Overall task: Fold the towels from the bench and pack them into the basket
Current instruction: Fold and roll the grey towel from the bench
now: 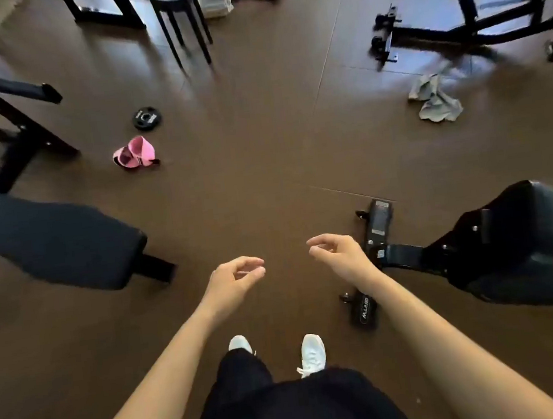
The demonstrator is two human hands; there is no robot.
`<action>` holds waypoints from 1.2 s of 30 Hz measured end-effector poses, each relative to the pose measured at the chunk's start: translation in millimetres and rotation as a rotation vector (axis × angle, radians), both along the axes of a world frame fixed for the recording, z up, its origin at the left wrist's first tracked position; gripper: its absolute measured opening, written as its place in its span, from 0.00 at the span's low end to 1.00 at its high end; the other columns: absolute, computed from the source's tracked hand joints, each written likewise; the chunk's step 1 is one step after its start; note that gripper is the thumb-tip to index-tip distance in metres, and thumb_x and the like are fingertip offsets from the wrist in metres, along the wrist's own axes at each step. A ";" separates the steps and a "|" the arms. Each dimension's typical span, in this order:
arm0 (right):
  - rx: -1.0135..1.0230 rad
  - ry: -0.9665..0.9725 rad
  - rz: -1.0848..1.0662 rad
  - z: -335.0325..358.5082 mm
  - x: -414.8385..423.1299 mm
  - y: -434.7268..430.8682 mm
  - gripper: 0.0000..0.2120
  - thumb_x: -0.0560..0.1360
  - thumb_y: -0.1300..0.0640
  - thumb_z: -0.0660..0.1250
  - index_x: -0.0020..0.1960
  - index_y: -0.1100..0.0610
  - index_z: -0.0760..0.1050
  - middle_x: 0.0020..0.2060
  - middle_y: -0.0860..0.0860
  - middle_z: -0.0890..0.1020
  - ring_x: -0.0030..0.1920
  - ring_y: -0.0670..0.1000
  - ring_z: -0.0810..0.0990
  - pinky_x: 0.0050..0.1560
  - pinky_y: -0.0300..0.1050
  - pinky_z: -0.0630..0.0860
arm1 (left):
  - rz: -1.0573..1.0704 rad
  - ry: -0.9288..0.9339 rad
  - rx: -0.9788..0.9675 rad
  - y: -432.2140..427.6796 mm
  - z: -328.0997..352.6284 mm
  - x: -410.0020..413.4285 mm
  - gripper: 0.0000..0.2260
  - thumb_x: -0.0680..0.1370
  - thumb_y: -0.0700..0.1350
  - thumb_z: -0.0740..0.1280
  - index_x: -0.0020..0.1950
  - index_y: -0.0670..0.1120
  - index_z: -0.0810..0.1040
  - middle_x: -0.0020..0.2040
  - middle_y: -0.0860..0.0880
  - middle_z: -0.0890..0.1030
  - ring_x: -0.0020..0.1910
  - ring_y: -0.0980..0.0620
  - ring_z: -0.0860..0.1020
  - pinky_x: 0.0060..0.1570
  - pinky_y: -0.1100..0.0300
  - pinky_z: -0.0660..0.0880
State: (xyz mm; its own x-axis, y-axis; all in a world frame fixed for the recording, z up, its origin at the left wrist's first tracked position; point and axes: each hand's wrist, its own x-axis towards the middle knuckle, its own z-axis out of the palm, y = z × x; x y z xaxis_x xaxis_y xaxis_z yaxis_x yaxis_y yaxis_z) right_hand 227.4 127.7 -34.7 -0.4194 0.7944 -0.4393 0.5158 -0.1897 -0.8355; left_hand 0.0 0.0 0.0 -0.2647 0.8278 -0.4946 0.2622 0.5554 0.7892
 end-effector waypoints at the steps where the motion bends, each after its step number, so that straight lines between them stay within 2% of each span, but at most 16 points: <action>1: -0.006 -0.015 0.018 -1.1 -1.6 2.3 0.06 0.78 0.54 0.70 0.52 0.47 0.84 0.40 0.45 0.83 0.39 0.42 0.77 0.44 0.39 0.72 | 0.004 -0.004 -0.013 -0.6 -2.1 1.0 0.05 0.78 0.49 0.73 0.53 0.56 0.85 0.50 0.57 0.86 0.52 0.59 0.83 0.53 0.63 0.76; 3: -0.045 -0.049 0.043 -2.7 -6.5 10.7 0.06 0.78 0.55 0.70 0.53 0.48 0.84 0.38 0.45 0.82 0.38 0.42 0.77 0.43 0.40 0.71 | 0.017 -0.002 -0.053 -0.3 -6.4 -0.9 0.05 0.79 0.49 0.72 0.54 0.56 0.85 0.51 0.58 0.86 0.52 0.59 0.82 0.54 0.61 0.76; 7: -0.089 -0.093 0.091 -2.6 -27.4 36.7 0.08 0.79 0.54 0.68 0.55 0.50 0.84 0.40 0.48 0.83 0.38 0.44 0.77 0.41 0.39 0.71 | 0.074 -0.010 -0.093 11.7 -11.3 -14.9 0.06 0.79 0.49 0.71 0.55 0.57 0.84 0.53 0.60 0.85 0.54 0.61 0.81 0.53 0.65 0.73; 11: -0.081 -0.146 0.141 -6.9 -63.1 79.7 0.09 0.79 0.52 0.68 0.57 0.50 0.84 0.45 0.50 0.85 0.48 0.49 0.82 0.50 0.44 0.77 | 0.096 -0.042 -0.077 49.1 -18.8 -46.3 0.05 0.80 0.47 0.71 0.54 0.56 0.85 0.52 0.60 0.85 0.53 0.62 0.80 0.50 0.70 0.72; 17: -0.073 -0.250 0.192 -9.0 -127.6 149.6 0.08 0.79 0.50 0.67 0.56 0.46 0.83 0.46 0.49 0.84 0.51 0.51 0.82 0.54 0.45 0.78 | 0.051 -0.048 -0.075 126.1 -33.5 -116.4 0.05 0.80 0.48 0.70 0.53 0.56 0.85 0.52 0.60 0.85 0.54 0.58 0.81 0.51 0.66 0.73; 22: -0.063 -0.277 0.219 2.9 -175.3 207.7 0.11 0.80 0.51 0.66 0.60 0.50 0.82 0.51 0.50 0.85 0.52 0.51 0.82 0.59 0.48 0.78 | -0.020 -0.053 -0.058 201.7 -35.5 -174.5 0.05 0.80 0.48 0.71 0.53 0.55 0.85 0.52 0.58 0.85 0.54 0.57 0.81 0.55 0.62 0.75; 26: -0.075 -0.251 0.139 6.1 -204.2 253.3 0.10 0.80 0.52 0.66 0.58 0.50 0.82 0.48 0.49 0.84 0.51 0.51 0.83 0.59 0.50 0.79 | -0.069 -0.023 -0.075 267.8 -36.9 -212.4 0.05 0.79 0.48 0.71 0.54 0.53 0.86 0.51 0.56 0.86 0.55 0.56 0.82 0.59 0.56 0.76; 31: -0.119 -0.237 0.085 -6.9 -236.7 322.9 0.11 0.80 0.54 0.66 0.60 0.53 0.82 0.49 0.47 0.85 0.49 0.50 0.83 0.59 0.52 0.80 | -0.129 0.004 -0.087 361.2 -43.9 -239.0 0.05 0.79 0.48 0.71 0.53 0.52 0.85 0.51 0.55 0.86 0.53 0.54 0.82 0.57 0.56 0.77; 36: -0.146 -0.237 0.107 -23.1 -269.8 420.6 0.11 0.79 0.54 0.66 0.58 0.50 0.83 0.47 0.46 0.84 0.51 0.51 0.83 0.56 0.47 0.78 | -0.148 0.031 -0.126 462.3 -52.6 -264.0 0.05 0.79 0.48 0.71 0.53 0.52 0.85 0.49 0.56 0.85 0.48 0.56 0.80 0.50 0.63 0.74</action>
